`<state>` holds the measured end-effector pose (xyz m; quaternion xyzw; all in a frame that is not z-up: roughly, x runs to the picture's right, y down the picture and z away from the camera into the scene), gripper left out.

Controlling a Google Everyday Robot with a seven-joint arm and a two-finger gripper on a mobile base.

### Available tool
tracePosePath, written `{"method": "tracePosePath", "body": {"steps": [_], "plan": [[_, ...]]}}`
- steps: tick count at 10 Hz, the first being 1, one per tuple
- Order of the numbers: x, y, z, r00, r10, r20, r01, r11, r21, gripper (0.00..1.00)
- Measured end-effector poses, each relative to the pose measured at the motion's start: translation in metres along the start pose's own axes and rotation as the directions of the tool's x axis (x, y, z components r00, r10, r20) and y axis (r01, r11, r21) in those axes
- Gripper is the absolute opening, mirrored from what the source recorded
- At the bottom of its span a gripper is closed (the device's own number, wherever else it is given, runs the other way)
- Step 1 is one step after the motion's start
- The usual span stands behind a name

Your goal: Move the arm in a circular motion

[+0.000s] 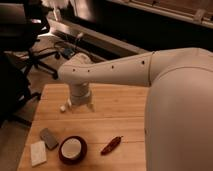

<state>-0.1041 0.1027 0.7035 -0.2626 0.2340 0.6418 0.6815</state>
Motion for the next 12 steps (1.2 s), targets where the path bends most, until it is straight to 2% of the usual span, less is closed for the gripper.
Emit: {"method": "tracePosePath", "body": {"steps": [6,8,10,12], "plan": [[0.000,0.000,0.000,1.000,0.001,-0.001,-0.001,1.000,-0.001,0.65],[-0.008,0.001,-0.001,1.000,-0.009,0.014,0.009,1.000,-0.006,0.65],[-0.050,-0.007,-0.005,0.995,-0.059,0.082,0.060,0.998,-0.010,0.65],[-0.090,-0.022,-0.013,0.984,-0.101,0.148,0.102,0.995,-0.004,0.65]]}}
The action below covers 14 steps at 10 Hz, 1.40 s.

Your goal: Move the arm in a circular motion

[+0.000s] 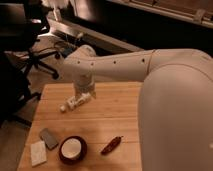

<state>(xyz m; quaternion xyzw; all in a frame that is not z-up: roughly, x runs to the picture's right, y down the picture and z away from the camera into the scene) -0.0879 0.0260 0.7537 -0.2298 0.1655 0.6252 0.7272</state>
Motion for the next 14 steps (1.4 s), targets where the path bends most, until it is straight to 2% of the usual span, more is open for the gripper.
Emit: {"method": "tracePosePath", "body": {"steps": [2,3,4,5,6,8,9,10,12,13,14], "plan": [[-0.036,-0.035,-0.009,0.997,-0.025,0.078,0.024,1.000,0.020,0.65],[-0.047,-0.054,-0.014,0.994,-0.026,0.105,0.022,0.999,0.038,0.65],[-0.052,-0.090,-0.017,0.992,-0.008,0.128,-0.002,0.997,0.075,0.65],[-0.052,-0.106,-0.018,0.991,0.006,0.132,-0.018,0.996,0.091,0.65],[-0.045,-0.137,-0.019,0.990,0.041,0.135,-0.057,0.991,0.122,0.65],[-0.011,-0.203,-0.022,0.980,0.147,0.132,-0.169,0.970,0.177,0.65],[0.007,-0.225,-0.026,0.973,0.190,0.130,-0.213,0.957,0.196,0.65],[0.044,-0.261,-0.035,0.954,0.269,0.131,-0.293,0.929,0.227,0.65],[0.090,-0.290,-0.045,0.924,0.359,0.132,-0.381,0.891,0.247,0.65],[0.125,-0.298,-0.050,0.902,0.413,0.126,-0.432,0.866,0.251,0.65],[0.152,-0.291,-0.050,0.889,0.444,0.115,-0.458,0.855,0.242,0.65]]}}
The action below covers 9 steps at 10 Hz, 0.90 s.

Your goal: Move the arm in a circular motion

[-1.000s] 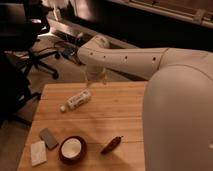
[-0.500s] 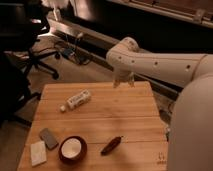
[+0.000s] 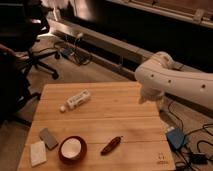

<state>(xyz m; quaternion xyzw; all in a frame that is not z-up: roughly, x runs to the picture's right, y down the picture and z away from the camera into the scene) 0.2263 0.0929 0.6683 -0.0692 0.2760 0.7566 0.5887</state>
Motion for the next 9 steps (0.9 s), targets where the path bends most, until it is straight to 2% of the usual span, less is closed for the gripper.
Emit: {"method": "tracePosePath", "body": {"steps": [2,3,5,6,7,8,9], "plan": [[0.046,0.020,-0.003,0.999,-0.006,-0.034,0.004,0.999,-0.050,0.65],[0.072,0.047,-0.008,0.998,-0.044,-0.047,0.039,0.994,-0.105,0.65],[0.101,0.093,-0.023,0.992,-0.118,-0.052,0.106,0.975,-0.194,0.65],[0.118,0.130,-0.036,0.980,-0.193,-0.048,0.174,0.949,-0.261,0.65],[0.129,0.163,-0.046,0.963,-0.266,-0.040,0.240,0.917,-0.317,0.65],[0.137,0.195,-0.054,0.940,-0.340,-0.028,0.308,0.879,-0.364,0.65],[0.140,0.233,-0.061,0.903,-0.429,-0.004,0.390,0.824,-0.410,0.65]]}}
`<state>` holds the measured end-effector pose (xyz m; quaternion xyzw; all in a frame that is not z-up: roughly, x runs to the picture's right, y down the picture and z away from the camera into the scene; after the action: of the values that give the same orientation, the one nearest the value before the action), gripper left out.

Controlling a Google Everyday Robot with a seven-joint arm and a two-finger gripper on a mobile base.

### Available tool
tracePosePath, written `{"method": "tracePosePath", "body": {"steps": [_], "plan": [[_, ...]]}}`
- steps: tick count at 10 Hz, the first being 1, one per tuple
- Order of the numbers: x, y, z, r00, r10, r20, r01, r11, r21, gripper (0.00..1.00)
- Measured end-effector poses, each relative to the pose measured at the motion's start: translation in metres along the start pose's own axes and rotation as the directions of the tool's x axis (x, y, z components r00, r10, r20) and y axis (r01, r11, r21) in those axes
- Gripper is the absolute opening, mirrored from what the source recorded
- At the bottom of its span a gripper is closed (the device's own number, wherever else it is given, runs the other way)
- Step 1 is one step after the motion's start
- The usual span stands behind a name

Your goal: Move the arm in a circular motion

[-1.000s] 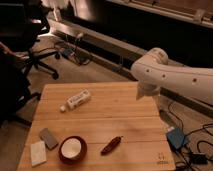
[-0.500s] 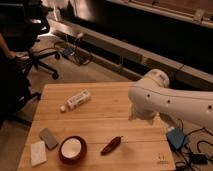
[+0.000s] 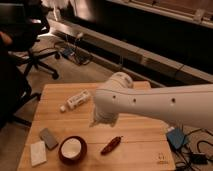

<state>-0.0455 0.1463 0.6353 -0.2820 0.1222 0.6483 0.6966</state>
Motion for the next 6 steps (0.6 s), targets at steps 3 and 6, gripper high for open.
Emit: {"method": "tracePosePath", "body": {"steps": [3,6], "plan": [[-0.074,0.053,0.025,0.976,-0.218,0.018,0.219,0.975,-0.045,0.65],[-0.174,0.039,0.022,0.944,-0.318,0.095,0.317,0.948,0.025,0.65]]}}
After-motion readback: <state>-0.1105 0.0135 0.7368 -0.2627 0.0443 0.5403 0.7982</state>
